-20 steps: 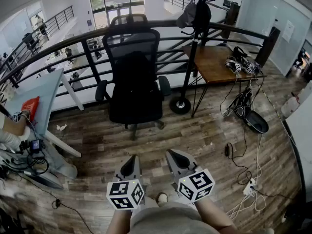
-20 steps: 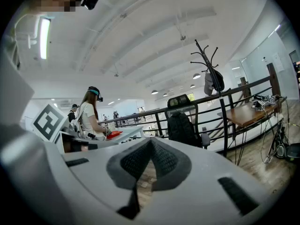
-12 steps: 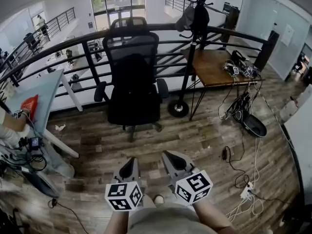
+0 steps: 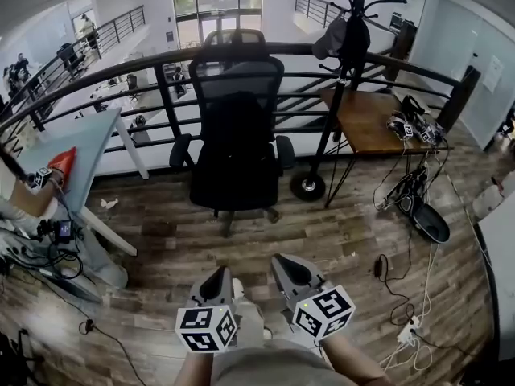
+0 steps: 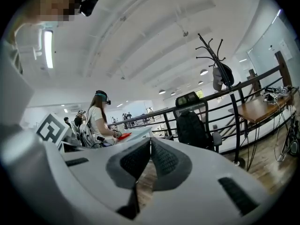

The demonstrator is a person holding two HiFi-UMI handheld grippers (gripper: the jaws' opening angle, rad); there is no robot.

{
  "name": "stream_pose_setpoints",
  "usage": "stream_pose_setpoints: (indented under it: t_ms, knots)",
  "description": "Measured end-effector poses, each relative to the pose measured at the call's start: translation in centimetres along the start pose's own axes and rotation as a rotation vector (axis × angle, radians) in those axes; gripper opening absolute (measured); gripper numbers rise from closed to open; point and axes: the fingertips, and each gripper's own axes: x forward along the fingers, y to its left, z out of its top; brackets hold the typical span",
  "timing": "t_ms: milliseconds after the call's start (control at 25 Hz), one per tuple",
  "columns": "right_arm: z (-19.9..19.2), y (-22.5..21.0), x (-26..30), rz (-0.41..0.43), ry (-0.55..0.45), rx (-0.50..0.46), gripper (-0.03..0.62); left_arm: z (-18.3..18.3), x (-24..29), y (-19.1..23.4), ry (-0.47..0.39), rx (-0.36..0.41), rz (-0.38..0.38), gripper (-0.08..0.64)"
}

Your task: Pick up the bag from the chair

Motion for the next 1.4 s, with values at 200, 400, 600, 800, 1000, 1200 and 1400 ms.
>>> stream_pose_setpoints:
  t_ms: [200, 400, 600, 800, 1000, 1200, 1400]
  knots:
    - [0.2, -1.8, 2.9, -0.005, 0.021, 0.019, 0.002, 1.0, 3.2, 1.2, 0.011, -0.006, -0.005, 0.003]
    - [1.8, -3.8, 7.0, -0.006, 0.015, 0.018, 0.002, 3.3, 7.4, 2.4, 0.009, -0.001, -0.03, 0.003]
    - [3.5, -5.8, 11.6, -0.01, 0.005, 0.022, 0.002, 6.0, 11.7, 4.4, 0.007, 0.003, -0.047, 0.003]
    - [5.2, -7.3, 16.2, -0.026, -0.004, 0.022, 0.002, 8.5, 15.4, 6.7, 0.022, 0.009, -0.061, 0.003]
    - [7.0, -9.0, 20.4, -0.057, -0.017, 0.029, 0.002, 11.1, 18.8, 8.9, 0.026, 0.019, -0.075, 0.003]
    - [7.7, -10.5, 24.0, -0.08, -0.023, 0.036, 0.002, 12.7, 22.0, 11.0, 0.029, 0.026, -0.092, 0.003]
    - [8.4, -11.8, 26.9, -0.092, -0.033, 0.038, 0.001, 14.1, 24.9, 12.6, 0.028, 0.03, -0.109, 0.003]
